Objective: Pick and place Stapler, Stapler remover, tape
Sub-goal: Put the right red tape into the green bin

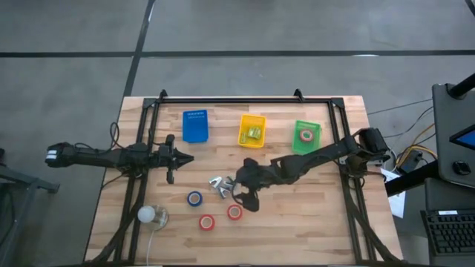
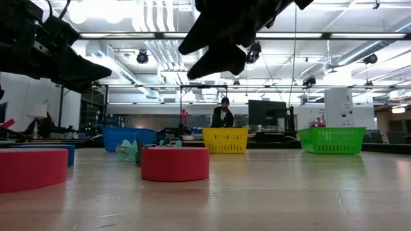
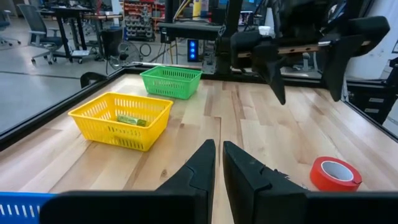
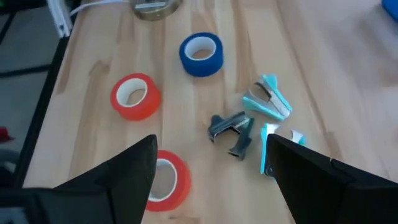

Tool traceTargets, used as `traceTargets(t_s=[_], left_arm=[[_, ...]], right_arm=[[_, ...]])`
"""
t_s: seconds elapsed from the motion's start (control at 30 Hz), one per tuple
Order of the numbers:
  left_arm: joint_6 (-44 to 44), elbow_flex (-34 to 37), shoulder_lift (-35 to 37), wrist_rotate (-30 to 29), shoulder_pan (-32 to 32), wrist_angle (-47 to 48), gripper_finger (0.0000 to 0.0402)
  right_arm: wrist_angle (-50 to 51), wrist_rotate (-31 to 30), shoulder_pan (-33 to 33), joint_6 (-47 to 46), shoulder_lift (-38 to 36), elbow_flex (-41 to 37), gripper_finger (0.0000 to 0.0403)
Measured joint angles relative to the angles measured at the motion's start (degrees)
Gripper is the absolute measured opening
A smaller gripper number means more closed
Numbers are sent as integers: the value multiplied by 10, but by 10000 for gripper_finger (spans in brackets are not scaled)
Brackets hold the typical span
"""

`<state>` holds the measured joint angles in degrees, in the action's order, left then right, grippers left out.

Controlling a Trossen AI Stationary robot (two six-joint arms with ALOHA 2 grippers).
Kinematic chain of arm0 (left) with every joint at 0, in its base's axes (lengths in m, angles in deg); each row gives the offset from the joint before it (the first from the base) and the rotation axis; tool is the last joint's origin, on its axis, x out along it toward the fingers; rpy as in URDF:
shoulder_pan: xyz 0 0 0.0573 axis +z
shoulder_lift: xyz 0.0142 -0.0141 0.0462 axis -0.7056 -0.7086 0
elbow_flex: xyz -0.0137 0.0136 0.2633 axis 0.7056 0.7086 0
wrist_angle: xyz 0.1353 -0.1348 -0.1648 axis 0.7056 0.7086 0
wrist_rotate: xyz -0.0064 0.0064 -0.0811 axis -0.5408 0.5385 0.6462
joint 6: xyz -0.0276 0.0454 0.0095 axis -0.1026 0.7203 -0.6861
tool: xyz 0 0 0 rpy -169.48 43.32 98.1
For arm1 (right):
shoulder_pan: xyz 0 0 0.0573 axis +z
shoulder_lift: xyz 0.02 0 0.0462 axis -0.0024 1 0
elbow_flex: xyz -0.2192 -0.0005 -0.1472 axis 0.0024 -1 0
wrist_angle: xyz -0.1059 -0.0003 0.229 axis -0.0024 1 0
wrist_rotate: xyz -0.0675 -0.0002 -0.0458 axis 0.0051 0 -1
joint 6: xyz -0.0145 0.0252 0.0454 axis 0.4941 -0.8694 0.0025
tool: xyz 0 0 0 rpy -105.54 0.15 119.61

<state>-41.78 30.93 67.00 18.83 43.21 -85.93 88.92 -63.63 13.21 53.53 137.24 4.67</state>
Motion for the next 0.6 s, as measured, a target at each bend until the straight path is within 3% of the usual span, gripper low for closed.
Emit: traceTargets(t_s=[0.6], left_arm=[[0,0,-2,0,0,1,35]], right_arm=[[-19,-17,42,-59,117,39,277]])
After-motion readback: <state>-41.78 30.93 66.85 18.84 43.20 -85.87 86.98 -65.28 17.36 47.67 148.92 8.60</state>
